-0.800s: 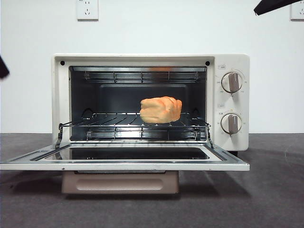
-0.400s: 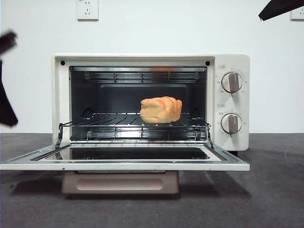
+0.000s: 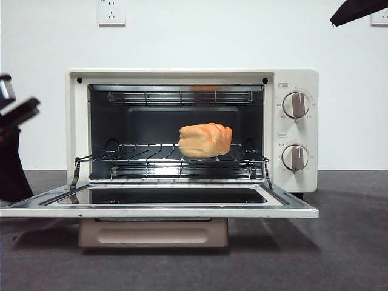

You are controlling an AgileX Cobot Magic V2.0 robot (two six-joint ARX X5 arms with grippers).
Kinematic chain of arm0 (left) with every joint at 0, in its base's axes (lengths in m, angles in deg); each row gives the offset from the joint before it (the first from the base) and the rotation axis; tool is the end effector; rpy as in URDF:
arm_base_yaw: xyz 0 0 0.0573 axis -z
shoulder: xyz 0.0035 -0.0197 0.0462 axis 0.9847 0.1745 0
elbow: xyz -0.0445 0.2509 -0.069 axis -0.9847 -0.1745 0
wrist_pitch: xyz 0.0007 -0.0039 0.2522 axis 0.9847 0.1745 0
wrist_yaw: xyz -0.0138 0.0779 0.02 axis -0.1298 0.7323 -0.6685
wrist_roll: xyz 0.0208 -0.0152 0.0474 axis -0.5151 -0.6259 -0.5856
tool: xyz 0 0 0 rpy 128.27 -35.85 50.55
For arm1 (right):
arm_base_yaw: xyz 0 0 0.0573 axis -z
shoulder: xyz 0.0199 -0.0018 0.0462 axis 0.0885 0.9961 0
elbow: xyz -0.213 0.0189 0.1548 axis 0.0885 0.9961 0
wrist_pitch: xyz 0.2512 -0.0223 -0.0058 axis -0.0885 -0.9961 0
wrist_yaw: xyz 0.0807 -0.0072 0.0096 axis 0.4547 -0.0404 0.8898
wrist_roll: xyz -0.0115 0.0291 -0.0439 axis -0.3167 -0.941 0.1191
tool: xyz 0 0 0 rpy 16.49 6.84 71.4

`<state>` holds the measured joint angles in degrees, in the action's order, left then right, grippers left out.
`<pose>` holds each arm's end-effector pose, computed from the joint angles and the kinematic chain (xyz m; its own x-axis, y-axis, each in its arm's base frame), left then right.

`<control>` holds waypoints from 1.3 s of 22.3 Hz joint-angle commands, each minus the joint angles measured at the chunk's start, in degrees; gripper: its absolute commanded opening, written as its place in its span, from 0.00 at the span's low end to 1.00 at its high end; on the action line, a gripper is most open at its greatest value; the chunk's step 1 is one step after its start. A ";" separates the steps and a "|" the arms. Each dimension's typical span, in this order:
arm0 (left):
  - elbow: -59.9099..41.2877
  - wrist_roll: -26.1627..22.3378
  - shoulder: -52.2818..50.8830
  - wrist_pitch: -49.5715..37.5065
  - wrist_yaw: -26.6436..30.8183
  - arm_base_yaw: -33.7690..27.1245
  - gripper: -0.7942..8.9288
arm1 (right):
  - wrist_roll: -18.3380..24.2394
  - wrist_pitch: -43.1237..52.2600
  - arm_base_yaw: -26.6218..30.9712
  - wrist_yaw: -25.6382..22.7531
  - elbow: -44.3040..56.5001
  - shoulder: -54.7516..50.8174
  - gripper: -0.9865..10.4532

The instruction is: The left arm flap open the oven, the right arm pick bread and place it into oven, the left arm flap close the oven

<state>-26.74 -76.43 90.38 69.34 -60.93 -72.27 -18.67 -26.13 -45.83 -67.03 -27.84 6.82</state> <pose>0.2266 -0.0420 0.1634 0.4781 -0.4567 -0.7502 0.2053 0.8886 -0.4101 0.1074 0.0977 0.3162 0.5454 0.6502 -0.5289 -0.6635 0.7205 0.2016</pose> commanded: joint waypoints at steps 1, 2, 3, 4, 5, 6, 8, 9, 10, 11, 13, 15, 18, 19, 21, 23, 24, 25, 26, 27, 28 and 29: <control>-0.02 -1.14 3.19 -1.70 -0.37 -0.24 0.10 | 0.42 0.46 -0.31 0.13 -1.01 0.22 0.43; -0.02 -1.14 4.02 -1.92 -0.55 -0.22 0.10 | 0.31 0.46 -0.31 0.13 -1.01 0.22 0.43; -0.02 -1.18 4.76 -2.08 -1.53 -0.22 0.10 | 0.28 0.46 -0.31 0.13 -1.01 0.22 0.43; -0.02 -1.33 5.42 -2.21 -2.60 -0.22 0.10 | 0.28 0.46 -0.31 0.13 -1.01 0.22 0.43; -0.02 -1.38 5.99 -2.36 -3.41 -0.22 0.10 | 0.28 0.46 -0.31 0.11 -1.01 0.22 0.43; -0.02 -1.36 6.47 -2.56 -4.17 -0.22 0.10 | 0.26 0.46 -0.31 0.11 -1.01 0.22 0.43; -0.02 -1.36 6.99 -2.69 -5.62 -0.22 0.10 | 0.26 0.48 -0.31 0.11 -1.01 0.22 0.43; -0.02 -1.36 7.10 -2.75 -6.54 -0.22 0.10 | 0.26 0.48 -0.31 0.09 -1.01 0.22 0.43; -0.02 -1.36 7.17 -2.89 -7.54 -0.22 0.10 | 0.26 0.50 -0.31 0.09 -1.01 0.22 0.43; -0.02 -1.36 7.21 -3.06 -8.57 -0.24 0.10 | 0.26 0.52 -0.31 0.09 -1.01 0.22 0.43; -0.02 -1.33 7.21 -3.48 -10.38 -0.24 0.10 | 0.24 0.57 -0.31 0.09 -1.01 0.22 0.43; -0.02 -1.22 7.21 -3.78 -12.31 -0.24 0.10 | 0.22 0.63 -0.31 0.09 -1.01 0.22 0.43; -0.02 -1.01 7.21 -4.15 -13.90 -0.37 0.10 | 0.00 0.68 -0.31 0.09 -1.01 0.22 0.43; -0.02 -0.76 7.21 -4.50 -14.67 -0.55 0.10 | 0.00 0.68 -0.31 0.09 -1.01 0.22 0.43; -0.02 0.22 7.21 -5.64 -16.68 -1.11 0.10 | -0.04 0.68 -0.31 0.07 -1.01 0.22 0.43; -0.02 1.33 7.21 -7.06 -18.21 -1.75 0.10 | -0.17 0.68 -0.31 0.07 -1.01 0.22 0.43; -0.02 2.05 7.21 -7.93 -18.97 -2.12 0.10 | -0.20 0.68 -0.31 0.09 -1.01 0.22 0.43; -0.02 2.62 7.19 -8.59 -19.58 -2.45 0.10 | -0.20 0.68 -0.31 0.07 -1.01 0.22 0.43; -0.02 3.32 7.19 -9.46 -20.31 -2.84 0.10 | -0.24 0.68 -0.31 0.07 -1.01 0.22 0.43; -0.02 3.50 7.19 -10.19 -21.14 -3.19 0.10 | -0.37 0.68 -0.31 0.07 -1.01 0.22 0.43; -0.02 3.91 7.17 -10.91 -21.73 -3.45 0.10 | -0.42 0.68 -0.31 0.07 -1.01 0.22 0.43; -0.02 4.57 7.15 -11.65 -22.08 -3.76 0.10 | -0.44 0.68 -0.31 0.07 -1.01 0.22 0.43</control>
<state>-27.52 -73.02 97.04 60.05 -79.46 -76.51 -18.78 -26.04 -45.83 -67.03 -27.84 6.82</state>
